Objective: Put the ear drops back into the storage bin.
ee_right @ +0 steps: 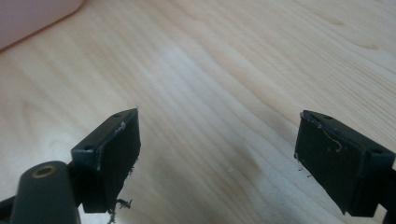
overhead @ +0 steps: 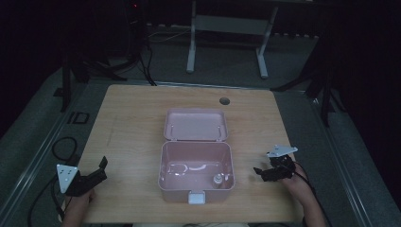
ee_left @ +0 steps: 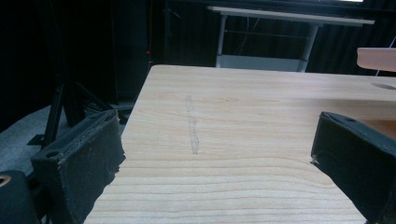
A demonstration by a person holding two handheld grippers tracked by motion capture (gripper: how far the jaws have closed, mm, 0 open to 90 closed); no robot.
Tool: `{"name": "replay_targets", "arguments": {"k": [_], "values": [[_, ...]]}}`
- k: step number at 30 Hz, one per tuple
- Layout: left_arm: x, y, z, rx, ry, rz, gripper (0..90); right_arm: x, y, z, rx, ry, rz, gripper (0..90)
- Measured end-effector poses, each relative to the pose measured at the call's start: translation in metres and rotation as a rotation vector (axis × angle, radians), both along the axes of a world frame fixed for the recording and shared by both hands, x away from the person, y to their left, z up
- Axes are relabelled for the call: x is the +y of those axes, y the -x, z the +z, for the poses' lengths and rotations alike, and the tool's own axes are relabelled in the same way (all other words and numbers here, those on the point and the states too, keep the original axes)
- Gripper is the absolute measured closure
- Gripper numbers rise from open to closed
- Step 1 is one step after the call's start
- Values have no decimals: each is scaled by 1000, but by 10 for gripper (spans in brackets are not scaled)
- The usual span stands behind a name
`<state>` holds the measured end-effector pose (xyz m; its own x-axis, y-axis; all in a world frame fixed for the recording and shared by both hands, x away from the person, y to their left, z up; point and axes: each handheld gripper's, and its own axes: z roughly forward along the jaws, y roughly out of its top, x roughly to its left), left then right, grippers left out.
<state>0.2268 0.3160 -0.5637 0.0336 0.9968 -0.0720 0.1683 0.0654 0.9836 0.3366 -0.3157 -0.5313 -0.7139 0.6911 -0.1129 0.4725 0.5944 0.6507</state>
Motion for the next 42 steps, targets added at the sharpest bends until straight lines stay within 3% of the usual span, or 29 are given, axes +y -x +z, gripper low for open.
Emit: {"name": "replay_targets", "arguments": {"k": [6,14,16,17,20,24,27,30,36,42], "values": [[0,0,0,0,0,-1,23,-5,2,-6,-85,-69,-127,135],[0,0,0,0,-2,-1,23,-9,3,-12,-213,-121,-317,135],[0,0,0,-1,-3,-1,23,-10,2,-11,-220,-139,-335,135],[0,0,0,0,-2,-1,23,-13,2,-11,-244,-174,-381,135],[0,0,0,0,0,0,23,-18,1,-14,-258,-210,-457,135],[0,0,0,3,0,-2,24,-25,2,-17,-268,-235,-524,135],[0,0,0,3,1,-2,23,-26,4,-18,-301,-243,-572,134],[0,0,0,2,0,-3,24,-28,7,-19,-333,-249,-600,131],[0,0,0,5,1,-4,23,-31,13,-16,-389,-322,-598,122],[1,-1,0,7,10,-4,24,-32,13,-17,-375,-330,-577,125]]}}
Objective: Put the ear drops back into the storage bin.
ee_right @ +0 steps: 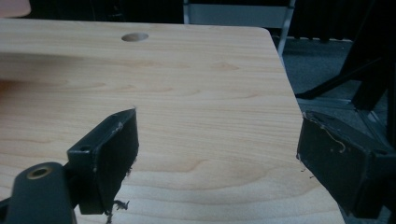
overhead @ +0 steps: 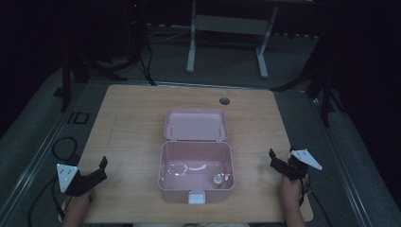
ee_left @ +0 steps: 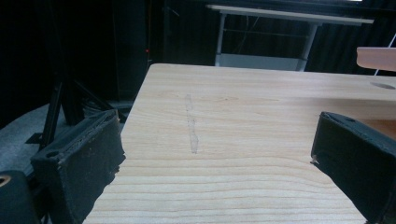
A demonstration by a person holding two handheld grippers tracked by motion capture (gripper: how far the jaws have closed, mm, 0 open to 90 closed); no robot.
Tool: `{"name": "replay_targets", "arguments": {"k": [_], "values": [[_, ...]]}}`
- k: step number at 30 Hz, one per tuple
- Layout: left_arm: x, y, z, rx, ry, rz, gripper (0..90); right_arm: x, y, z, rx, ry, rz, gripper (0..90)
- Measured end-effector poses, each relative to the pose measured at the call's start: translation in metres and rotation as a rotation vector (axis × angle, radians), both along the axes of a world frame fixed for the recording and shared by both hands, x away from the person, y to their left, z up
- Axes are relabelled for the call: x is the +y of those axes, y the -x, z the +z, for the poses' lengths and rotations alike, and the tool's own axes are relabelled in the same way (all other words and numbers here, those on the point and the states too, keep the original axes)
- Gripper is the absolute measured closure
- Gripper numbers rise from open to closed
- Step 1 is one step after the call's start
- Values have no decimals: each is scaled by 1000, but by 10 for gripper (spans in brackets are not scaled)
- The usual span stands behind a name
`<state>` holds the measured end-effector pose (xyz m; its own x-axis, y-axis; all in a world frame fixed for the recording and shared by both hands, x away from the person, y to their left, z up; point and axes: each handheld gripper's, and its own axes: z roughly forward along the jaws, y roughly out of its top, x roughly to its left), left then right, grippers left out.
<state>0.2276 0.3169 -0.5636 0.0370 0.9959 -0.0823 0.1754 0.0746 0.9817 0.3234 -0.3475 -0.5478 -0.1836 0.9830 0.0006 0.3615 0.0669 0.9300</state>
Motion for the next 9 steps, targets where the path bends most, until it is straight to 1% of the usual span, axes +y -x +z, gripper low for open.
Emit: {"name": "replay_targets", "arguments": {"k": [4,9], "values": [[0,0,0,-2,-4,0,24,2,-2,-2,24,14,9,125],[-1,0,0,-4,-9,0,23,3,-3,-2,37,21,12,125]]}}
